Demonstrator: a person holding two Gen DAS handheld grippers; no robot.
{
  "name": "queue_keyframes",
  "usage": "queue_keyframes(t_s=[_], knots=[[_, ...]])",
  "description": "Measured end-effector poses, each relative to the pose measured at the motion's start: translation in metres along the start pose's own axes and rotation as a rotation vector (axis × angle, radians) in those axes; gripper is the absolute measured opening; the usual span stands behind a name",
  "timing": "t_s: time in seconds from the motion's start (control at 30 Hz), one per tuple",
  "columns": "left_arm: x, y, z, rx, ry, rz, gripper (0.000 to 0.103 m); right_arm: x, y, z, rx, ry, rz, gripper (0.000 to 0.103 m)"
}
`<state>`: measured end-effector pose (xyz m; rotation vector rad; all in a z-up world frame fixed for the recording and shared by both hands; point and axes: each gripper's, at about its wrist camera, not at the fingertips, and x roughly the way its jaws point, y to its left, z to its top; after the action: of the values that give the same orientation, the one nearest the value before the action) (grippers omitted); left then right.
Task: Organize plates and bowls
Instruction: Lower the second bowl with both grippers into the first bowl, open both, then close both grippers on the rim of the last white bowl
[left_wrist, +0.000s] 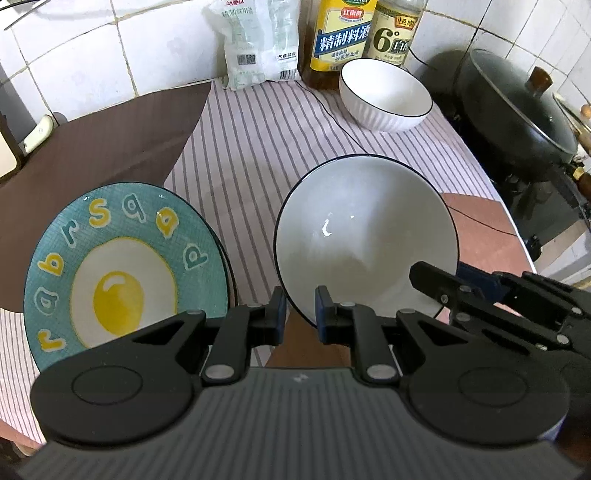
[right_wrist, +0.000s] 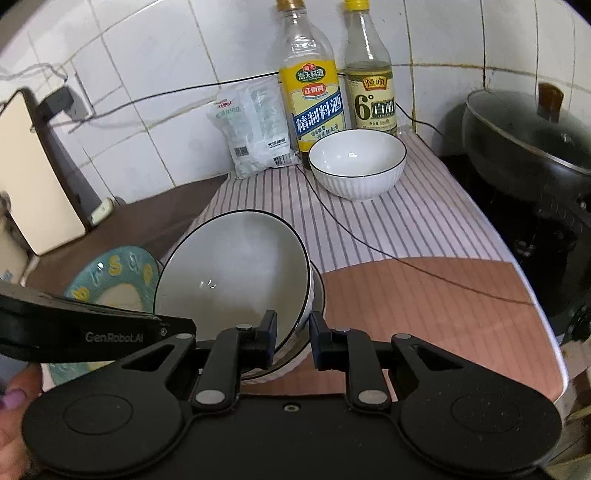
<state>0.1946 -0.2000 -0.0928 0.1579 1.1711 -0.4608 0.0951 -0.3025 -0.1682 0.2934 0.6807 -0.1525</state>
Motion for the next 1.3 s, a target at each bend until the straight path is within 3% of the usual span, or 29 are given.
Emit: queue_keyframes(t_s=[0.27,0.5,0.7,0.83,1.03,1.13,1.23,1.3], knots=[[0.002,-0.001,0.001,-0.004,-0.001,0.015,0.015,0.004,0.01,-0.004,-0.133,-0.033,-0.046,0.03],[0.003,0.004,0.003,-0.038,0.016,-0.012,0.016,-0.003,0.002,-0.005,-0.114,-0.061,0.005,0.031],[-0.01,0.017,0.01,-0.055,-0.045,-0.089,0.019,-0.027,-0.004,0.005,-0.153,-0.184,0.038,0.033],[-0.018,0.024,0.016,-0.073,-0.09,-0.132,0.02,-0.033,-0.012,0.018,-0.18,-0.264,0.023,0.041],[-0.034,0.027,0.041,-0.028,-0.184,-0.165,0.025,-0.019,-0.029,0.039,-0.208,-0.274,-0.044,0.046],[-0.034,0.027,0.058,-0.014,-0.202,-0.179,0.03,-0.008,-0.035,0.048,-0.211,-0.278,-0.055,0.054],[-0.028,0.021,0.075,0.001,-0.217,-0.193,0.034,0.005,-0.039,0.056,-0.234,-0.273,-0.066,0.056],[-0.022,0.014,0.087,0.036,-0.218,-0.176,0.042,0.013,-0.04,0.061,-0.263,-0.244,-0.064,0.056]])
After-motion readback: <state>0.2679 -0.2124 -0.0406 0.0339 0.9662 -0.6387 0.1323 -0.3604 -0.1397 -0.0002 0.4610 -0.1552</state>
